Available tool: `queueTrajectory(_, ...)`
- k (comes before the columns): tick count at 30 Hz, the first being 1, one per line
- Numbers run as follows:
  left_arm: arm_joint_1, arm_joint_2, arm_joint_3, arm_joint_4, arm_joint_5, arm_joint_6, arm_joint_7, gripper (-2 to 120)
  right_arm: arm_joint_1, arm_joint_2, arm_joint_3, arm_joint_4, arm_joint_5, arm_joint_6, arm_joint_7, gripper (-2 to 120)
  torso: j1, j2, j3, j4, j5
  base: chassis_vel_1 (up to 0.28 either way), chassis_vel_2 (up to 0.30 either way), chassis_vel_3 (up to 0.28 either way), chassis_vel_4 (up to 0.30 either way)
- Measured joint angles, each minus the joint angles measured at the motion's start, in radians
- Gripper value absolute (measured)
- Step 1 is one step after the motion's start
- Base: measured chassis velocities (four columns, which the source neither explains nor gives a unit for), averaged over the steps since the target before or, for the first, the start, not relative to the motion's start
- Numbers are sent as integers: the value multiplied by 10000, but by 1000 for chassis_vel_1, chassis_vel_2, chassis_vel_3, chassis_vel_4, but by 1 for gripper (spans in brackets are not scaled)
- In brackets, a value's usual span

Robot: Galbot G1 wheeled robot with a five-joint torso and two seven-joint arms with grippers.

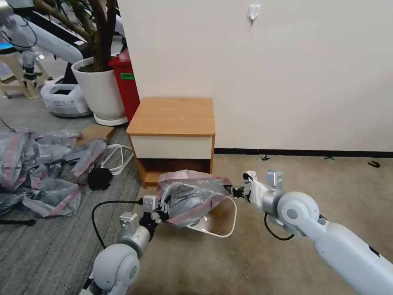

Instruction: Pick up the garbage bag from the table and place it over the trash can.

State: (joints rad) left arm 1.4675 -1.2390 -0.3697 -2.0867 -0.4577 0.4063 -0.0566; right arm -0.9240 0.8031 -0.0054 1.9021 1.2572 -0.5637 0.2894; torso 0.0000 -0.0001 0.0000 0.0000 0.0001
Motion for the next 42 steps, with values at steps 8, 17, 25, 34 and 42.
queueTrajectory(8,-11,-3,-148,140,17,-350,297,5,-190,-316,297,42,-141,-313,0,0,0,0,0,0,0,0,0,0,0)
queueTrajectory(17,-238,-236,-186,298,-20,-590,80,5,-795,-288,833,308,-137,-722,9,0,0,0,0,0,0,0,0,0,0)
queueTrajectory(25,-424,-401,-188,422,-55,-719,-206,5,-1419,-250,1330,564,-160,-781,-58,0,0,0,0,0,-1,0,0,0,0)
queueTrajectory(34,-562,-665,-191,342,-768,-753,-657,5,-1812,-101,1555,872,-190,-940,-51,0,0,0,0,0,-1,0,0,0,0)
queueTrajectory(42,-560,-803,-295,306,-1008,-827,-1063,5,-2212,-5,1736,1352,-271,-1000,-14,0,0,0,0,0,-1,0,0,0,0)
